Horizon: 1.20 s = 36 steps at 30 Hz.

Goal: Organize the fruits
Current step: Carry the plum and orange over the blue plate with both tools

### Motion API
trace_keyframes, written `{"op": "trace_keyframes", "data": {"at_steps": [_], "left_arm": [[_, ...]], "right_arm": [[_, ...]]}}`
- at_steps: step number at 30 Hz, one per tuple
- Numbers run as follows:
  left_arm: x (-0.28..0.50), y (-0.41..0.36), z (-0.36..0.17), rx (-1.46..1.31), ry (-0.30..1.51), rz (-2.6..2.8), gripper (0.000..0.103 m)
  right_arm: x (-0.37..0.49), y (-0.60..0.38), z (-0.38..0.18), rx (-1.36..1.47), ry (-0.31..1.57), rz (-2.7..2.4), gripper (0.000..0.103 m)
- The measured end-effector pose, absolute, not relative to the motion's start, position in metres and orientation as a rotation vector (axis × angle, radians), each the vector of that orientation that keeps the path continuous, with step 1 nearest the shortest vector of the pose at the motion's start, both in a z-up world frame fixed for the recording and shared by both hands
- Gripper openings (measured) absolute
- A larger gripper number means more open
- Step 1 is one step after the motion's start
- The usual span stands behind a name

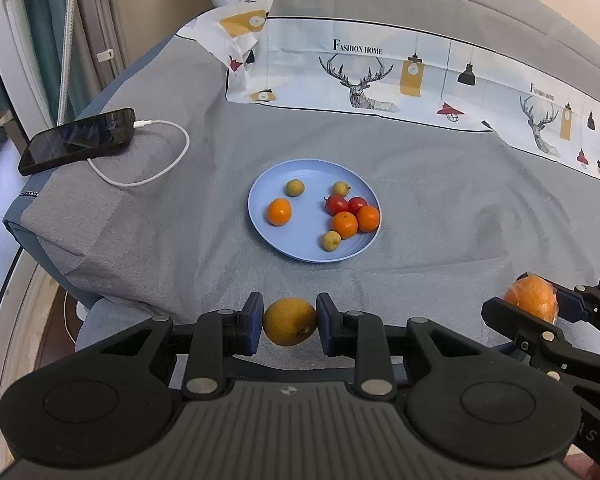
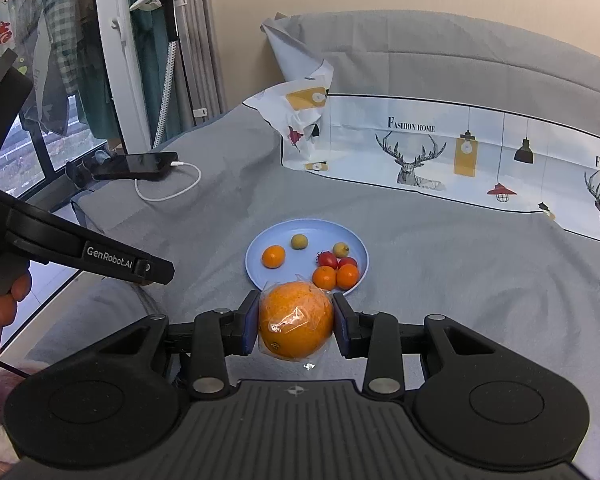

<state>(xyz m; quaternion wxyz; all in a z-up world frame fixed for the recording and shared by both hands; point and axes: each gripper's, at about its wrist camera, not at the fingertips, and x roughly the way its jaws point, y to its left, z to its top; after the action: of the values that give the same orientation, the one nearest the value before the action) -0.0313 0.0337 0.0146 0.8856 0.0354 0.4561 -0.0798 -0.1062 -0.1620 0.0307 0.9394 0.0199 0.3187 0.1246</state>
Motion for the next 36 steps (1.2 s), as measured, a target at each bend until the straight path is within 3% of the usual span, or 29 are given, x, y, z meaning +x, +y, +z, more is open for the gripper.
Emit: {"op": "trace_keyframes", "data": {"at_steps": [20,36], "left_arm": [[0.007,0.033,-0.001,0.054,1.01,-0.15,0.031],[0.122,0.02,-0.043,0.092,1.083,-0.129,0.031]], "right_arm": [[-0.073,-0.164,0.016,0.032,0.713,0.257,0.039],[0.031,-0.162,-0.027,0.034,0.779,0.263,0.039]]}}
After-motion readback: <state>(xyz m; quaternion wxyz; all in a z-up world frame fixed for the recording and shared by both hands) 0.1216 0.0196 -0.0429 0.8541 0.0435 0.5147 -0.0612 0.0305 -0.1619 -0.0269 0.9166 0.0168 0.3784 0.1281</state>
